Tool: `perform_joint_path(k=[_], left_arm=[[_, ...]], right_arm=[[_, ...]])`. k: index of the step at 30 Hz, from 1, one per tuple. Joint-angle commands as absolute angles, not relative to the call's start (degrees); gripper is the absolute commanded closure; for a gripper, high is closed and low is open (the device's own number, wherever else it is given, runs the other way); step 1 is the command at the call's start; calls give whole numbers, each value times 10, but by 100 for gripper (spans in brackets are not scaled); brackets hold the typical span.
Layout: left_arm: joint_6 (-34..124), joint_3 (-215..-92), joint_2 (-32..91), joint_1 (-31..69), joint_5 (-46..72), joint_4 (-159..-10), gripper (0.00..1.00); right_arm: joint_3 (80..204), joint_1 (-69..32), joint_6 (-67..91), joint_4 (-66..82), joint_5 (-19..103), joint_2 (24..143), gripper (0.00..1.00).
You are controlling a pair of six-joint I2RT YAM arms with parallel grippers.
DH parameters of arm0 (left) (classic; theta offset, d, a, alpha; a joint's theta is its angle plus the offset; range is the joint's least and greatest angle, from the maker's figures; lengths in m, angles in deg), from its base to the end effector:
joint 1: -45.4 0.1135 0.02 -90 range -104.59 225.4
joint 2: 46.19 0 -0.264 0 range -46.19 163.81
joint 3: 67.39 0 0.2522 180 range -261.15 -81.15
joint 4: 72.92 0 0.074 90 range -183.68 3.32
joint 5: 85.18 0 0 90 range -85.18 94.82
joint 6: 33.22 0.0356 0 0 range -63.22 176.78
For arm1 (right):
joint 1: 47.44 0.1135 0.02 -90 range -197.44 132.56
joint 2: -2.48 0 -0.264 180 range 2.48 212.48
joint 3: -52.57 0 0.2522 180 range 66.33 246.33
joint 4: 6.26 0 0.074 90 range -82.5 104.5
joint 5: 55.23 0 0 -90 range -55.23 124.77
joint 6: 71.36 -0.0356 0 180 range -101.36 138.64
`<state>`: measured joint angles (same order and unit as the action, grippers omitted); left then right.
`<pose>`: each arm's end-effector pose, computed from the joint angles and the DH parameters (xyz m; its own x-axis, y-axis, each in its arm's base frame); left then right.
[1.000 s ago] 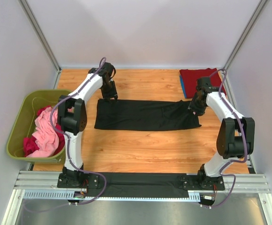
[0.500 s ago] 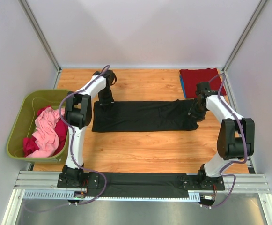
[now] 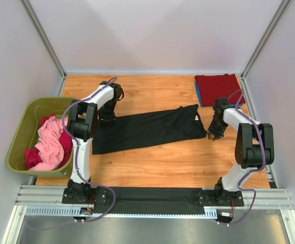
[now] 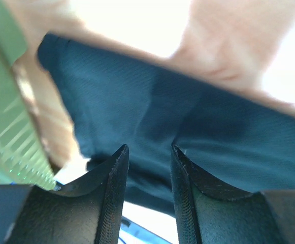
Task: Fold and stack the t-shirts
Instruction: Fold the tshirt
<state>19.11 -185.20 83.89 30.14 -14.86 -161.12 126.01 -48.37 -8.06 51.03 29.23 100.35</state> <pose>0.4053 -0.0982 0.1562 -0.9384 -0.3404 -0.0585 -0.3369 0.8644 0.3732 0.3014 -0.0083 0.1624 -0.8704 0.4614 -0.1716 0.4714 0.8817 -0.0206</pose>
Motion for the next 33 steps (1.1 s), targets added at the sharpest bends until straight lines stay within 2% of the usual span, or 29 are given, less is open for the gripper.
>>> perform_joint_path(k=[1,9,10,11,14,18,22,26,33], left_arm=[[165,-1838,775,305,-182,-1643,53],[168,-1904,731,305,-162,-1674,51],[183,-1913,727,305,-144,-1657,51],[211,-1914,716,304,-77,-1638,52],[273,-1901,698,297,36,-1577,50],[302,-1870,691,287,104,-1537,47],[296,-1848,710,290,103,-1551,46],[276,-1834,721,302,52,-1579,44],[236,-1827,686,334,38,-1578,44]], right_arm=[[1279,-486,-74,478,280,1007,73],[1348,-486,-136,557,305,970,75],[1354,-487,-149,560,319,969,75],[1363,-485,-193,567,323,971,75],[1391,-480,-278,568,339,990,68],[1421,-458,-357,525,384,1028,64],[1462,-427,-395,499,371,1080,64],[1514,-407,-414,521,349,1135,64],[1548,-389,-432,565,299,1194,60]])
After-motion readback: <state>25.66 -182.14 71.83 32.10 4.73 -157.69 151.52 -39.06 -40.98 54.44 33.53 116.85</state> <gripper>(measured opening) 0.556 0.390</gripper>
